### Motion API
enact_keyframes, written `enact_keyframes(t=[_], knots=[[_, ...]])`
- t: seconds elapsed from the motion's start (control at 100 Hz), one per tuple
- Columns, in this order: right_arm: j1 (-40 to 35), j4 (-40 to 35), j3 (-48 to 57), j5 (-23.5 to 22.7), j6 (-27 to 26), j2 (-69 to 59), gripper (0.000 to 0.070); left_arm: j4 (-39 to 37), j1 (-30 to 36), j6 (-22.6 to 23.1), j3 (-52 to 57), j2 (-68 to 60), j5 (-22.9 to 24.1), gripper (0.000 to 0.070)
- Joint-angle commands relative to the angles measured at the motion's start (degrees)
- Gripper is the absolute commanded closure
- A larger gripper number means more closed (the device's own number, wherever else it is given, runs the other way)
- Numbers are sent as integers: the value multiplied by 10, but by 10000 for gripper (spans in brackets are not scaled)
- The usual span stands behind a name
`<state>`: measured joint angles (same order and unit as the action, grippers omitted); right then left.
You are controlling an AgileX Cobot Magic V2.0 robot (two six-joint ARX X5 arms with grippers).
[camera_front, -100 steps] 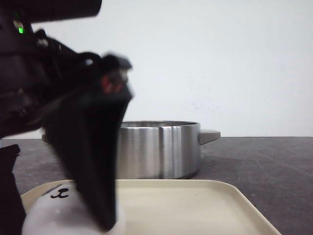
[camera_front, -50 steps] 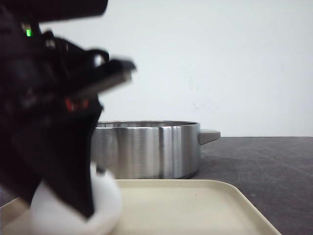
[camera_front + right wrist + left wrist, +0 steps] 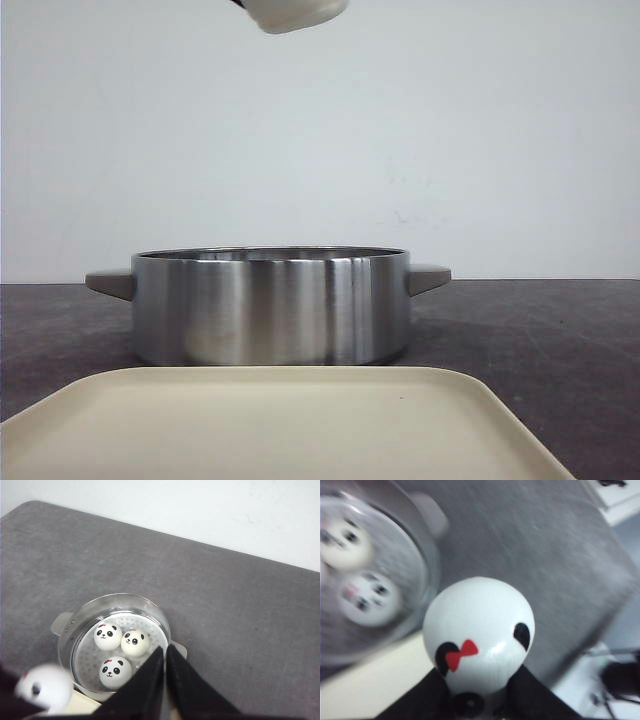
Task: Steam buns
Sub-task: 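Lift the bun with the left gripper and lower it into the pot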
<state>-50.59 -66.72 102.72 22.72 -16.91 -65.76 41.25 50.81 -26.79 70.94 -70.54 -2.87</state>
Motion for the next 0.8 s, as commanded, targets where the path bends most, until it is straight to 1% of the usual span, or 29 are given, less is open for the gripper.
enact_keyframes(t=[0.0,0.09,0.18,0.3,0.43,0.56,0.79], knots=[[-6,7,11,2,-5,-4,700,13,-19,68,30,-35,3,690],[-6,7,11,2,-5,-4,700,35,-62,111,55,-86,5,690],[-6,6,11,2,-5,-4,700,52,-98,127,68,-140,10,690],[-6,6,11,2,-6,-4,700,59,-132,127,72,-203,10,690],[-6,3,11,2,-7,-4,700,52,-153,127,72,-253,15,690],[-6,-2,11,2,-13,-4,700,51,-164,127,72,-291,31,690],[-6,-12,11,3,-22,-4,700,55,-168,137,72,-340,34,688]])
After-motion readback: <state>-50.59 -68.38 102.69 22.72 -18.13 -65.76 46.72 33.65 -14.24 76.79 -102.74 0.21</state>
